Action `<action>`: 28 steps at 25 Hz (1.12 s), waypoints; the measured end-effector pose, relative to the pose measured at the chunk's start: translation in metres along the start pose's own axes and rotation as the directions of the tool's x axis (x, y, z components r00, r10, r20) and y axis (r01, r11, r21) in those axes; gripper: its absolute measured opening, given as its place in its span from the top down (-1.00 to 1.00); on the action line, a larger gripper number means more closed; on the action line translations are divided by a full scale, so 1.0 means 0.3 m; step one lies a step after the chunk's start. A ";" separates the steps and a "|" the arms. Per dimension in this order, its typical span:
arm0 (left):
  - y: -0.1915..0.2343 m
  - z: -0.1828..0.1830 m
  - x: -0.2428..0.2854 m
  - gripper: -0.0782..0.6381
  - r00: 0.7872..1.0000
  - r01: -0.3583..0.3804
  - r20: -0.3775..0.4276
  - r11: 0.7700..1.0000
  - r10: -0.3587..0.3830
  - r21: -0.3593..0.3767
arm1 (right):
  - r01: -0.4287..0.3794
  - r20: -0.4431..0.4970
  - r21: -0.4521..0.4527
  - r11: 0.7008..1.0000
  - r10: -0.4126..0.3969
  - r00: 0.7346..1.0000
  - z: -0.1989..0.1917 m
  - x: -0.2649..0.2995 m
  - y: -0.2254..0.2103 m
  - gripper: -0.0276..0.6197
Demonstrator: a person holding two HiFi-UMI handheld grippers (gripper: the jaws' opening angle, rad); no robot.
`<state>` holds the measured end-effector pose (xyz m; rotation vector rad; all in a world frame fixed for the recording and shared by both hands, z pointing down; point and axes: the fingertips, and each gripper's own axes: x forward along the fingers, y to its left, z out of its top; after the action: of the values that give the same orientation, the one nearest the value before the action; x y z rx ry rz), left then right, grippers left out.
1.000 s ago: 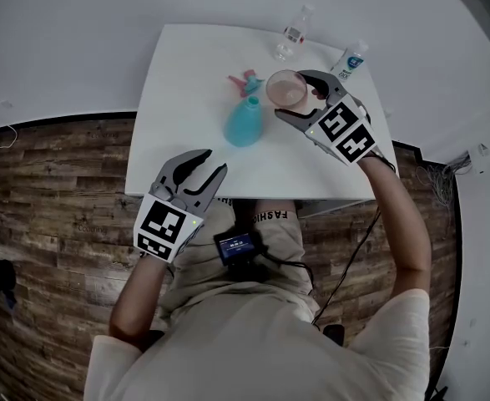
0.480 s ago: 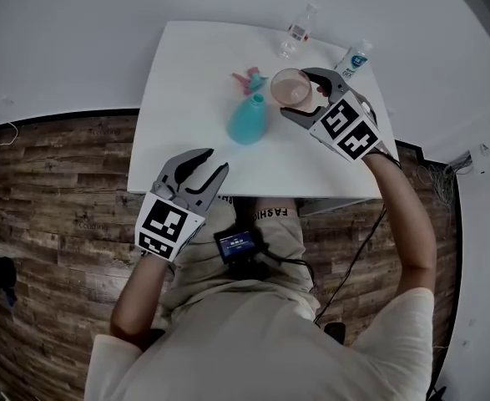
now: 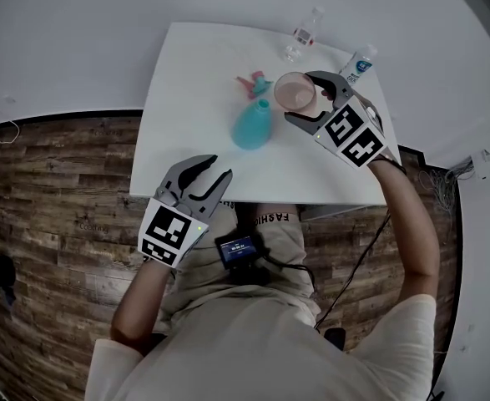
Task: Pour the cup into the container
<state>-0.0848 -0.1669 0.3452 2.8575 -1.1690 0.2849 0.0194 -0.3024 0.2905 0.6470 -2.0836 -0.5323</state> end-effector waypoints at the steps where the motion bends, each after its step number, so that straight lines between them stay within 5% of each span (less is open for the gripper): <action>1: 0.000 0.001 -0.001 0.39 1.000 0.000 0.000 1.000 0.000 0.000 | 0.000 -0.001 -0.004 1.000 0.000 1.000 0.001 0.000 0.001 -0.21; 28: 0.008 -0.006 0.008 0.39 1.000 -0.004 -0.003 1.000 0.004 -0.004 | 0.016 -0.055 -0.118 0.993 -0.023 0.998 0.029 0.028 -0.014 -0.21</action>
<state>-0.0849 -0.1700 0.3474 2.8503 -1.1739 0.2866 0.0089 -0.3098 0.2885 0.6075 -1.9790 -0.6364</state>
